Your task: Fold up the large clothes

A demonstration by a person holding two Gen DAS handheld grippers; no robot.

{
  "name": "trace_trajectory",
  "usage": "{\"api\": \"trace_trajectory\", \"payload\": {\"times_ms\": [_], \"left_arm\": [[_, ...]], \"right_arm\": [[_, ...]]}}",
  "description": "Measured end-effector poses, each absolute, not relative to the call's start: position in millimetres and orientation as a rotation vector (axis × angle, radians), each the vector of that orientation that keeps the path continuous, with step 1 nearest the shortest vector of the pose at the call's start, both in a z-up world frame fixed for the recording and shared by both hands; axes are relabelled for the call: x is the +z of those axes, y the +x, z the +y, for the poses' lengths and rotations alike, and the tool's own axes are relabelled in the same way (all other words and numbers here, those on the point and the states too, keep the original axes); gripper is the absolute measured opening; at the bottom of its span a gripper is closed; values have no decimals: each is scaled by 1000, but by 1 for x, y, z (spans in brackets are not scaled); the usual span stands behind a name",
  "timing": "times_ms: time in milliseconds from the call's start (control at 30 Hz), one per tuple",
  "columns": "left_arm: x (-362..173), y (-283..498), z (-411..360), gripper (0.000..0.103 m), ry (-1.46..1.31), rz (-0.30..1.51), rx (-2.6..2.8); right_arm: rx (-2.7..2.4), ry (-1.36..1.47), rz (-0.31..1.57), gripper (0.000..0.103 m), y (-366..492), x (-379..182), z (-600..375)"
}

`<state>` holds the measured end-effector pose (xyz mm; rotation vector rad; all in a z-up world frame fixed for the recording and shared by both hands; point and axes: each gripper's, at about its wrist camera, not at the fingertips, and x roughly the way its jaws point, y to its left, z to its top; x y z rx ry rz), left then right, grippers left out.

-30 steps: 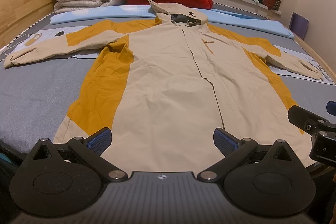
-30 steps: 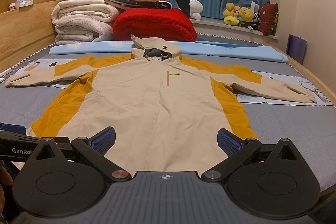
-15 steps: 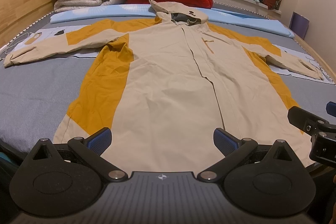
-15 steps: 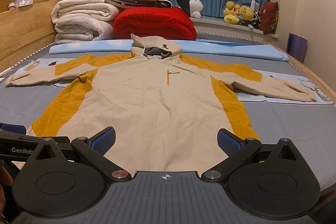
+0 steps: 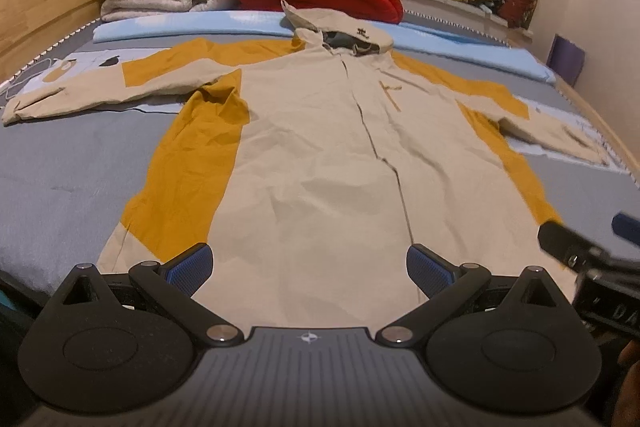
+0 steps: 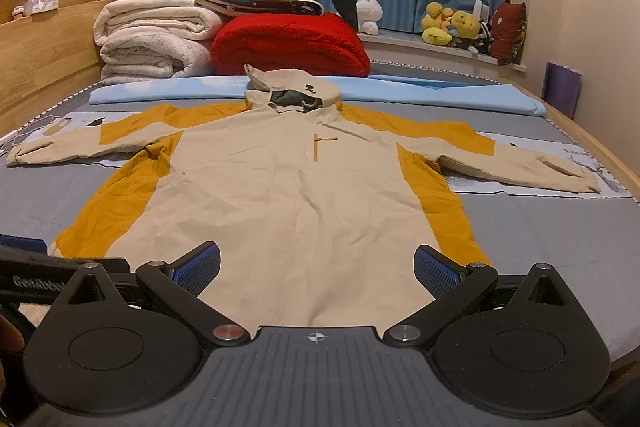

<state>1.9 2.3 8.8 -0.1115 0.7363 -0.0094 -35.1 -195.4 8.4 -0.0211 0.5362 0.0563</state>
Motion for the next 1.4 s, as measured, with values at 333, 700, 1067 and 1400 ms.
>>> {"api": "trace_trajectory", "payload": {"times_ms": [333,700,1067,1400], "left_arm": [[56,24,10,103,-88,600,-73],[133,110,12,102,85,214,-60],[63,252,103,95,10,399,18],[-35,311,255,41,-205,667,287]], "right_arm": [[-17,-30,432,102,-31,22,-209],[-77,-112,83,102,-37,89,-240],[14,-116,108,102,65,112,-237],[166,-88,127,95,170,100,-200]]}}
